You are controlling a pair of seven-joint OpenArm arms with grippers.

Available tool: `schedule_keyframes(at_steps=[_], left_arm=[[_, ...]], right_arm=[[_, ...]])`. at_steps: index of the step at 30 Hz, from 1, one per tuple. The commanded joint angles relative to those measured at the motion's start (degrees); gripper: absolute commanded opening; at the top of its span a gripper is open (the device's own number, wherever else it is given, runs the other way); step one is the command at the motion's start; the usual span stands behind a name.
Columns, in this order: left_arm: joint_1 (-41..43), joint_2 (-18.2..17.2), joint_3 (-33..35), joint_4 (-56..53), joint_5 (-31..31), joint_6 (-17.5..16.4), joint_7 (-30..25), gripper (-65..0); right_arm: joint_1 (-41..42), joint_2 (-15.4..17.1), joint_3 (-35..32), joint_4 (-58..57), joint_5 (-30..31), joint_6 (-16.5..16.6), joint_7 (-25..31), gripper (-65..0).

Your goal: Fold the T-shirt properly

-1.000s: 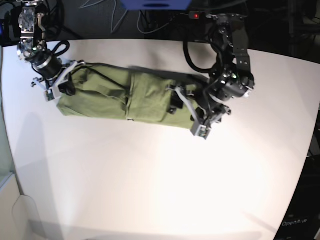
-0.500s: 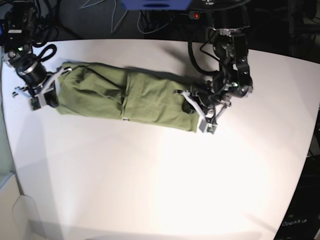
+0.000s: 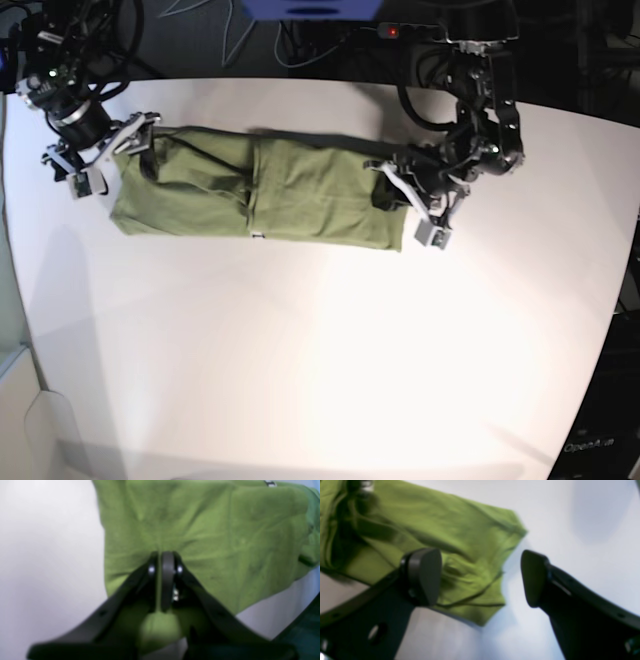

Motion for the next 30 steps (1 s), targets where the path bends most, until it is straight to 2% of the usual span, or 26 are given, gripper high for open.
schedule_keyframes(at_steps=[1, 11, 18, 19, 21, 24, 25, 27, 30], left_arm=[[0.3, -0.6, -0.1, 0.3, 1.5, 0.9, 2.2, -62.2], [0.4, -0.6, -0.1, 0.3, 1.1, 0.9, 2.3, -62.2], [0.4, -0.6, -0.1, 0.3, 1.1, 0.9, 2.3, -62.2], [0.4, -0.6, -0.1, 0.3, 1.1, 0.9, 2.3, -62.2], [0.4, -0.6, -0.1, 0.3, 1.1, 0.9, 2.3, -62.2], [0.4, -0.6, -0.1, 0.3, 1.1, 0.9, 2.3, -62.2], [0.3, -0.6, -0.1, 0.3, 1.1, 0.9, 2.3, -62.2], [0.3, -0.6, -0.1, 0.3, 1.1, 0.9, 2.3, -62.2], [0.3, -0.5, 0.0, 0.1, 1.4, 0.9, 2.3, -62.2]], right_arm=[[0.3, 0.8, 0.6, 0.8, 0.5, 0.4, 1.3, -15.4], [5.4, 1.9, 0.5, -11.8, 0.5, 0.4, 1.7, -15.2], [7.3, 1.9, 0.7, -16.2, 0.5, 0.4, 2.0, -16.4], [7.3, 1.9, 0.6, -16.3, 0.6, 0.4, 2.0, -19.0], [7.3, 1.6, 0.6, -16.3, 0.6, 0.4, 2.0, -30.5], [7.6, 1.5, 0.5, -16.1, 0.7, 0.4, 1.6, -60.4], [7.7, 1.5, 0.5, -15.9, 0.7, 0.4, 1.5, -65.0], [7.7, 1.5, 0.5, -15.1, 0.7, 0.4, 1.9, -63.0], [7.7, 1.5, 0.5, -11.1, 0.7, 0.4, 1.9, -64.1]])
